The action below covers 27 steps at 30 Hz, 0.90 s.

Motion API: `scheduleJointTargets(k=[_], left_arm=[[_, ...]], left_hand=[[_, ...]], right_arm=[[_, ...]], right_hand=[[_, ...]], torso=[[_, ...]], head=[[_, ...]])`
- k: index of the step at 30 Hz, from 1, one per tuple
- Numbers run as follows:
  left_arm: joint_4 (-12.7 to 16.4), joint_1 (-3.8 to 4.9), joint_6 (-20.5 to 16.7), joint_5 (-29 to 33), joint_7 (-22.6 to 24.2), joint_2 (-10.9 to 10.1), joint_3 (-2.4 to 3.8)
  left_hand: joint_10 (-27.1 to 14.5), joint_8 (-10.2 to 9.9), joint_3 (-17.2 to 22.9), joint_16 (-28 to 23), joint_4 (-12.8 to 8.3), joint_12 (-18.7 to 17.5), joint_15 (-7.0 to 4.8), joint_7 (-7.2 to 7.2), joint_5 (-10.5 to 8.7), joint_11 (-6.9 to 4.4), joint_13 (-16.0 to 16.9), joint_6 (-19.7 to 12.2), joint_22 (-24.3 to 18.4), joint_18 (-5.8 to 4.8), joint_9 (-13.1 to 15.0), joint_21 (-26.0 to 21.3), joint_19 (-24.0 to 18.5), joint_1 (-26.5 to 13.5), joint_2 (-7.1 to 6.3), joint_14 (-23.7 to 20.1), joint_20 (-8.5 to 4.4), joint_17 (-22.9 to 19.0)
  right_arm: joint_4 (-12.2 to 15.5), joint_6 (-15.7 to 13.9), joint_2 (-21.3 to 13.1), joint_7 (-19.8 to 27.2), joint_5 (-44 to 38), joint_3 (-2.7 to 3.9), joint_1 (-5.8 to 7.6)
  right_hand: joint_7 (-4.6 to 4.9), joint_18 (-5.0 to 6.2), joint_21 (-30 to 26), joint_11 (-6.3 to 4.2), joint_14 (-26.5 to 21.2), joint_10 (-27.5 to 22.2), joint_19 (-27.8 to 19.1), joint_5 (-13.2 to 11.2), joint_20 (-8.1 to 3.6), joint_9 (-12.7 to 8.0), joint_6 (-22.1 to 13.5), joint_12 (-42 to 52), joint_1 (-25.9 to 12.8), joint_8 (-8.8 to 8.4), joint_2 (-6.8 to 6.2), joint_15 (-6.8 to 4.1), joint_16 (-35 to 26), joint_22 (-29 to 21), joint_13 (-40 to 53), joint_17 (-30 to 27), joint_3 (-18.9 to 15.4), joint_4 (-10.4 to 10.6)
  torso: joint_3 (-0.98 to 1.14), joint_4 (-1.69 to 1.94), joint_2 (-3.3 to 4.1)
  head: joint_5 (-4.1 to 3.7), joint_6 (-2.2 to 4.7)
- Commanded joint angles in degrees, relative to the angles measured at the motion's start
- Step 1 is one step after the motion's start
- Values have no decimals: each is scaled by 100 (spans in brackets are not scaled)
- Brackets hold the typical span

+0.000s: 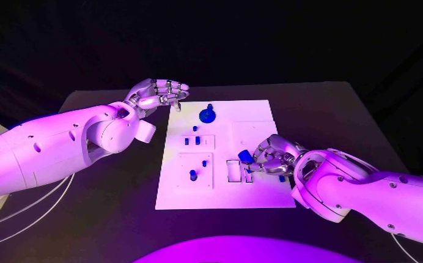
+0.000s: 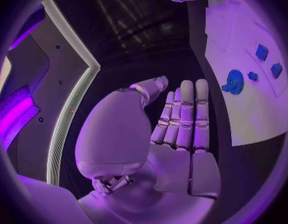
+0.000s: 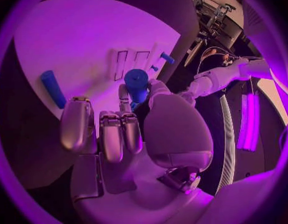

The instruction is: Assemble the parts on the task board

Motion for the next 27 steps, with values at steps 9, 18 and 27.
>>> scheduleJointTargets(k=[9,18,27], left_arm=[[23,-3,-1,-11,62,0,4],[22,-3,-47,-7,76,-7,5],[24,-3,-60,-7,74,-17,5]], left_hand=[[-62,32,-16,26,3,19,-1,7,11,6,-7,-33,-6,81,-8,-29,-11,-1,24,-33,25,6],[-62,32,-16,26,3,19,-1,7,11,6,-7,-33,-6,81,-8,-29,-11,-1,24,-33,25,6],[-64,34,-15,31,6,23,0,9,12,6,-7,-32,-6,81,-9,-29,-8,1,31,-33,26,8]], right_arm=[[-92,620,172,-13,-29,4,-48],[-168,580,296,-41,-212,5,-53],[-311,645,434,-97,-300,6,-65]], right_hand=[[-151,-80,-81,-19,608,601,225,11,-30,52,177,22,-211,162,-35,-28,19,990,1508,1509,53,-17],[-149,-81,-80,-17,608,601,225,11,-29,51,173,22,-237,162,-43,-26,19,991,1508,1509,54,-16],[-143,-76,-114,-12,608,601,218,10,-25,48,164,22,-300,162,-68,-22,19,985,1508,1509,54,-15]], torso=[[-4,-6,-6],[-7,1,-3],[-3,-3,-1]], head=[[21,-20],[18,-6],[42,-18]])
